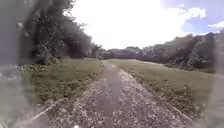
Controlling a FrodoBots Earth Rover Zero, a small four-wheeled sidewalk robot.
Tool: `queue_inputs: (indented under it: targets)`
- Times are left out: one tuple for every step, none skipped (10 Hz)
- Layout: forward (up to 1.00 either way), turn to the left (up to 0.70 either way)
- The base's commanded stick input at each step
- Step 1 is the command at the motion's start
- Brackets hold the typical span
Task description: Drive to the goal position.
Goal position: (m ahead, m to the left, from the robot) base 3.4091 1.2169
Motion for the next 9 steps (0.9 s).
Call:
queue_inputs:
  targets:
    - [1.0,0.0]
    - [1.0,0.0]
    - [1.0,0.0]
    - [1.0,0.0]
    - [1.0,0.0]
    - [1.0,0.0]
    - [1.0,0.0]
    - [1.0,0.0]
    - [1.0,0.0]
